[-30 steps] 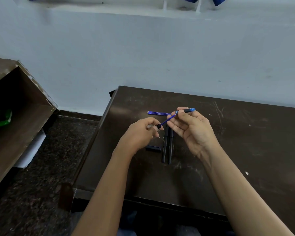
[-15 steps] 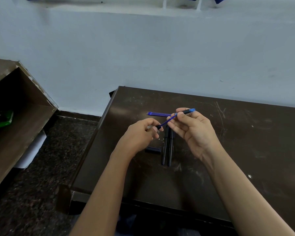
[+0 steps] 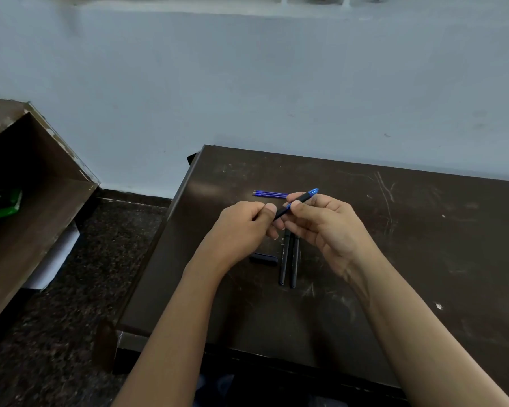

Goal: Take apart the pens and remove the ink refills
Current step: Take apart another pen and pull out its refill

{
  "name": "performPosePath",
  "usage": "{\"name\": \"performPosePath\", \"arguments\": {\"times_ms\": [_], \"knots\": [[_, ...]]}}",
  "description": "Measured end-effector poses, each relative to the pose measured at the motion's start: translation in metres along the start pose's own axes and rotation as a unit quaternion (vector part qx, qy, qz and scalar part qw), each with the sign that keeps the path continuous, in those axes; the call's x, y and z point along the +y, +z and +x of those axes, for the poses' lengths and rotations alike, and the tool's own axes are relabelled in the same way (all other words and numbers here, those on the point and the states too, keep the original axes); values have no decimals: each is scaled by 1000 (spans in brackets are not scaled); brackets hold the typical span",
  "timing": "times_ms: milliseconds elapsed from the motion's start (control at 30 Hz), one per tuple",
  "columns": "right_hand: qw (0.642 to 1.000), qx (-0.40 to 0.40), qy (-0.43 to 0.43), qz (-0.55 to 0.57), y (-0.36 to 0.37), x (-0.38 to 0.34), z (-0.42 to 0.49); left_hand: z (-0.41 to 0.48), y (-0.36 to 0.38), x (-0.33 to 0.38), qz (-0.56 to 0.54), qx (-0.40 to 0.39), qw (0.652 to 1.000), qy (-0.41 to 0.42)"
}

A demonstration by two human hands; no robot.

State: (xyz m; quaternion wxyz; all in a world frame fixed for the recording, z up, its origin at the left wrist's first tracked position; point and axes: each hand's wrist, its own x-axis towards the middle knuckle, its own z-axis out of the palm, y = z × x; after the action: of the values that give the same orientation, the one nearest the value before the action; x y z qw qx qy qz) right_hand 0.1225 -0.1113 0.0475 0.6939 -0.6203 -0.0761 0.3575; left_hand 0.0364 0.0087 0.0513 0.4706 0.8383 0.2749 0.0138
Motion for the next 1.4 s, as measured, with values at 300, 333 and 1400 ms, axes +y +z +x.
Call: {"name": "performPosePath", "arguments": {"times_ms": [300, 333, 1400], "knots": [[1000, -17, 18, 17, 1, 1, 3, 0, 1, -3, 4, 40, 999, 29], [1000, -17, 20, 16, 1, 1, 3, 0, 1, -3, 6, 41, 999, 29], [999, 20, 25, -16, 5, 10, 8, -4, 6, -1, 78, 81, 990, 87]]}}
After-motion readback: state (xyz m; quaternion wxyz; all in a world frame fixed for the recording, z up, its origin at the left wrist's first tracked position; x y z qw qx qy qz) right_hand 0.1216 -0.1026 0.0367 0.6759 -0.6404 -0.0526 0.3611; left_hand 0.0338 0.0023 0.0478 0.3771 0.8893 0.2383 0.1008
